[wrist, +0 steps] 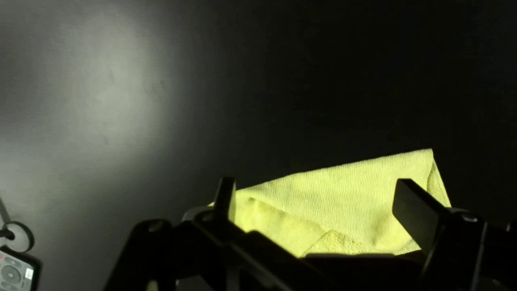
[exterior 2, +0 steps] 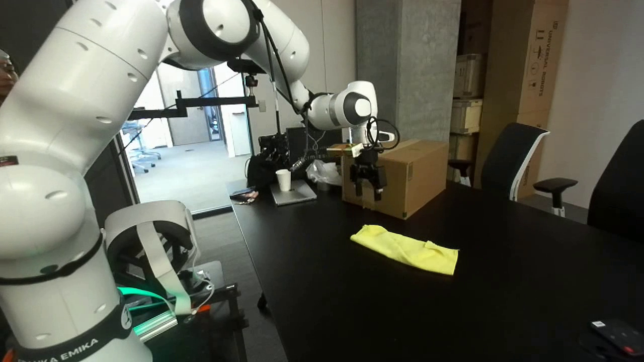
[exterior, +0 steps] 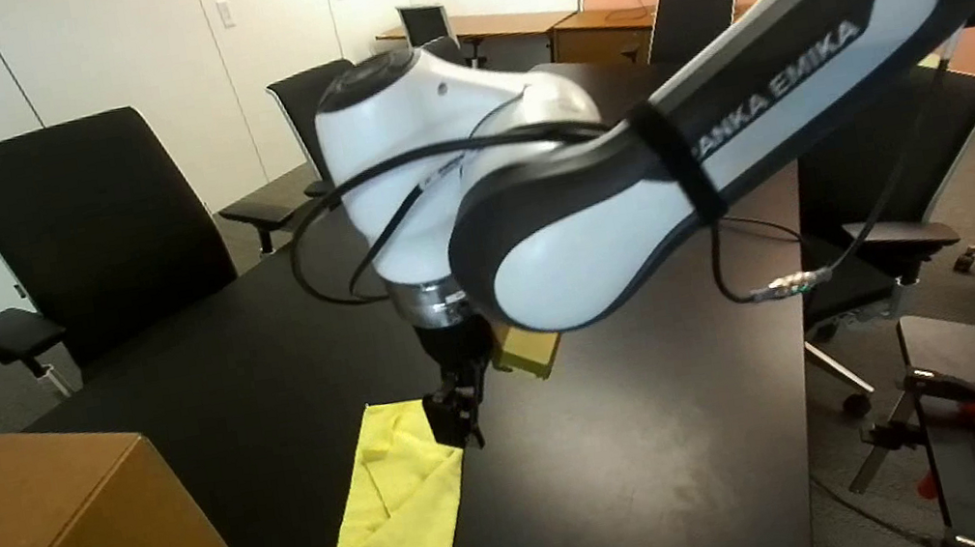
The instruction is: Fold the cloth in half
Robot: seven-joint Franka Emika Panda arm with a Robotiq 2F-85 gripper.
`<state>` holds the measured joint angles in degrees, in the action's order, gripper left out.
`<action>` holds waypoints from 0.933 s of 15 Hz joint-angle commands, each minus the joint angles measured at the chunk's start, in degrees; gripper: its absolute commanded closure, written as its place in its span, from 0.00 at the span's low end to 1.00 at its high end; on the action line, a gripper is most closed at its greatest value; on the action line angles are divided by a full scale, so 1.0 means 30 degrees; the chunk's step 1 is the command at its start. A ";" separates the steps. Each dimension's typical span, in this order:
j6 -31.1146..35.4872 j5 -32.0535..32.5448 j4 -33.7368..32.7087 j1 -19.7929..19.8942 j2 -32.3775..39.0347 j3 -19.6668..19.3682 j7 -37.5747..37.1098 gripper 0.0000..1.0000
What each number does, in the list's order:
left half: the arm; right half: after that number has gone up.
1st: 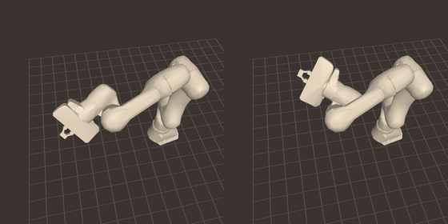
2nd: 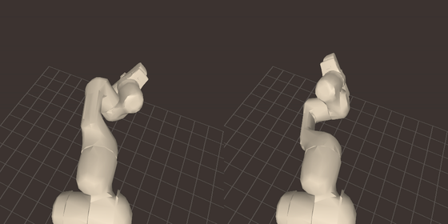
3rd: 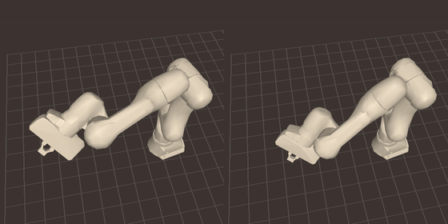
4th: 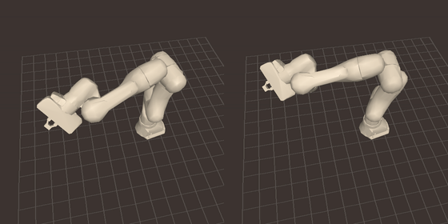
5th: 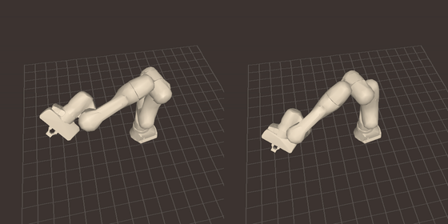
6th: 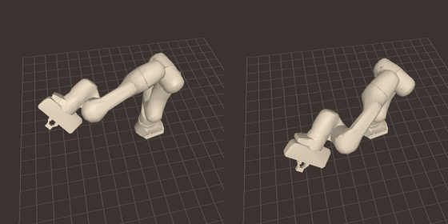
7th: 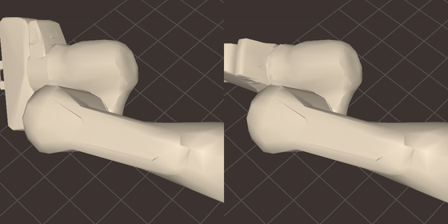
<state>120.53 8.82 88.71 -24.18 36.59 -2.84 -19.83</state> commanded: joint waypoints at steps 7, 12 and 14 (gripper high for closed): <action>-0.2019 -0.2018 0.8650 0.3841 -1.0320 0.2380 0.3335 0.00; -0.2206 -0.3470 1.2718 0.5328 -1.5532 0.2068 0.5643 0.00; -0.2256 -0.3805 1.4243 0.5830 -1.7621 0.1731 0.6709 0.00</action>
<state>113.41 0.08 122.66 -9.00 -5.26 2.95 -4.71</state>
